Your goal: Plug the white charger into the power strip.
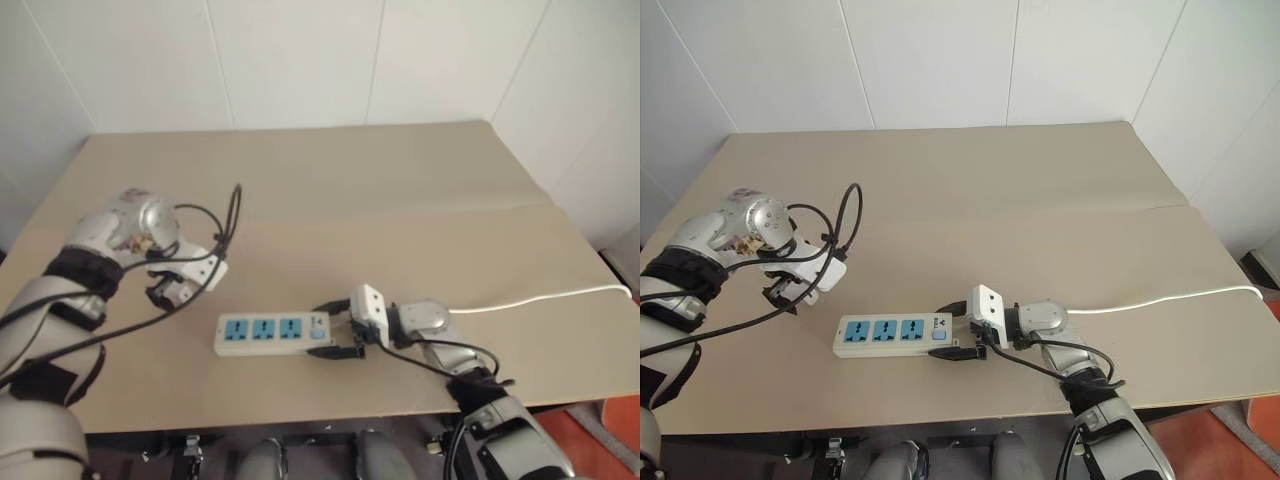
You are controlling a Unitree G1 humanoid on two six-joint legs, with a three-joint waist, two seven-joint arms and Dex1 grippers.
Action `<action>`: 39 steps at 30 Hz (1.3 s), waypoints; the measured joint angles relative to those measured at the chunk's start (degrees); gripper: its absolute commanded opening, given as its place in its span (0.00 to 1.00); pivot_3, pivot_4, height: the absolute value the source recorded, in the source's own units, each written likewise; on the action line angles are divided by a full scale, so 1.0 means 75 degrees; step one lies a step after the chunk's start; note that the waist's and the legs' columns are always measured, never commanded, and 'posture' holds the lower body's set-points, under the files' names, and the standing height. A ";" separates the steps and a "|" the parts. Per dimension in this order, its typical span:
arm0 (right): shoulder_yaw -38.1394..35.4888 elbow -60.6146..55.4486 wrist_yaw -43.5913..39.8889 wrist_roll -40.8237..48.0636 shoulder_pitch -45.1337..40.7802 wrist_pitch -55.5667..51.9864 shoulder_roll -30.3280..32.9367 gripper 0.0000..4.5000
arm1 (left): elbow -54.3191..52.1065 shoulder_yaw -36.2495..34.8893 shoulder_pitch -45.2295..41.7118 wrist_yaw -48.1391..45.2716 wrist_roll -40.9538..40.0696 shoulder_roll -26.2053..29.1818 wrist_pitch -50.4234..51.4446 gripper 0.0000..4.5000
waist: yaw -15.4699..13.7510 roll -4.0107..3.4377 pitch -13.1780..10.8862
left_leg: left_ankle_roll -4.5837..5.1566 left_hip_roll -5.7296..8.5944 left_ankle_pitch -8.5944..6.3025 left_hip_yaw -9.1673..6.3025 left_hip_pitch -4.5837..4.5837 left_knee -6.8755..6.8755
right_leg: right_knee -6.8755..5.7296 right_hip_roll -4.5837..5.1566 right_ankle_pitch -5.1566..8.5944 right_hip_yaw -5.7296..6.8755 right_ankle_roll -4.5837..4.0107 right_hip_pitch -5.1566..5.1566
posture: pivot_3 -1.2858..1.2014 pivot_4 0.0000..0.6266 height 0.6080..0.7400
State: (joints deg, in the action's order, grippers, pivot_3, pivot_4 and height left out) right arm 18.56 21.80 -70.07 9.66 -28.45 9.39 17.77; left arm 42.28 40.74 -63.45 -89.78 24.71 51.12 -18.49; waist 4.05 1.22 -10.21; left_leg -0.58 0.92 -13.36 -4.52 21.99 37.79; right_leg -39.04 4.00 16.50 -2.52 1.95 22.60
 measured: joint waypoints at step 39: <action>0.0089 -0.0256 0.0213 -0.0064 0.0051 -0.0221 0.0085 0.76 | -0.1068 -0.1172 0.0030 -0.0306 -0.2357 -0.0047 0.1998 0.23 | 0.0016 0.0002 0.0000 | 0.0000 -0.0001 0.0000 -0.0013 -0.0009 0.0004 | -0.0008 0.0001 0.0000 0.0003 0.0000 -0.0014 | 0.52 0.24 1.00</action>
State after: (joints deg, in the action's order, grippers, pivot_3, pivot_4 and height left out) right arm 19.23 19.87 -68.47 9.18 -28.06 7.74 18.41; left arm 34.27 31.95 -63.22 -92.08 7.04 50.77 -3.50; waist 4.17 1.23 -10.21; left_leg -0.57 0.92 -13.36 -4.62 21.93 37.82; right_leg -39.10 4.01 16.50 -2.49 1.95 22.50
